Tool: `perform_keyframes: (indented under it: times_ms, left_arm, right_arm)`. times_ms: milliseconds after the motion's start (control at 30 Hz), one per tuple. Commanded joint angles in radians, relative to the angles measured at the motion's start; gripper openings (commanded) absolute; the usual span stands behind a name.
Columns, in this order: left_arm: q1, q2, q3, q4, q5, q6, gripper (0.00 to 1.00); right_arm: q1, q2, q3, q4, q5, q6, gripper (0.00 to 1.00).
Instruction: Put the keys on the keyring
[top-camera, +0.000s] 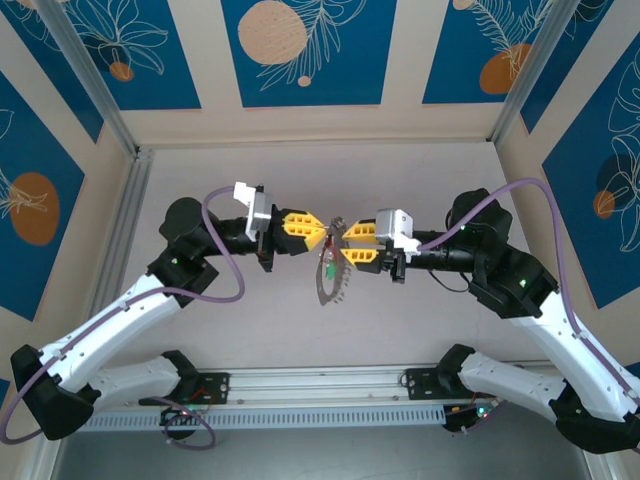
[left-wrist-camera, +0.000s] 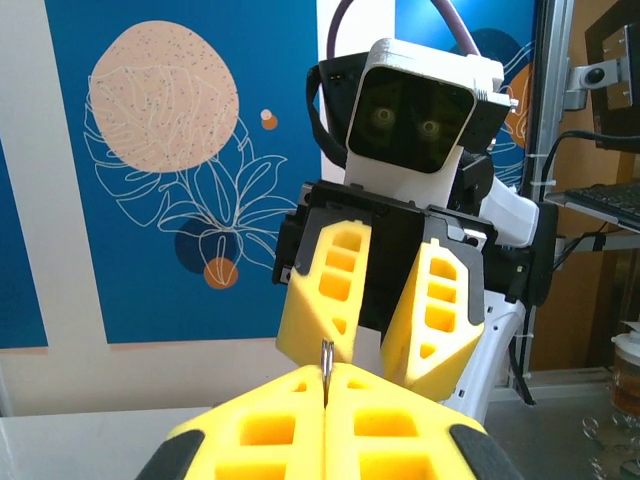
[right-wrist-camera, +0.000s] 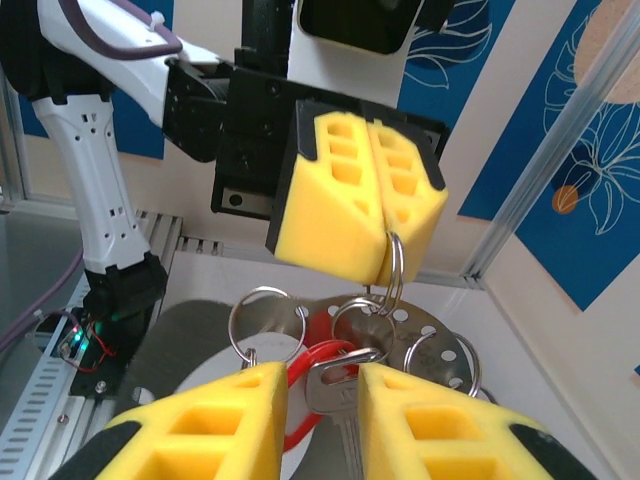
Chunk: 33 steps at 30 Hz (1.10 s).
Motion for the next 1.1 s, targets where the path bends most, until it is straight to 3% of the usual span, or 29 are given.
perform_keyframes:
  times_ms: [0,767,833,933,1067]
  left_arm:
    - [0.013,-0.018,-0.002,0.095,0.039,-0.044,0.00]
    - [0.012,0.030,0.004,0.170,0.126,-0.118,0.00]
    - [0.013,0.033,0.002,0.168,0.125,-0.114,0.00]
    - [0.014,0.032,0.004,0.163,0.119,-0.105,0.00]
    - [0.015,0.023,0.037,0.029,0.090,-0.029,0.00]
  right_arm:
    - [-0.006,-0.003,0.005,0.045,-0.027,0.033,0.26]
    - [-0.026,0.060,0.026,0.136,-0.158,0.100,0.26]
    - [-0.028,0.062,0.026,0.139,-0.165,0.101,0.19]
    - [-0.031,0.066,0.031,0.131,-0.155,0.094,0.00]
    - [-0.037,0.078,0.067,0.063,-0.106,0.052,0.00]
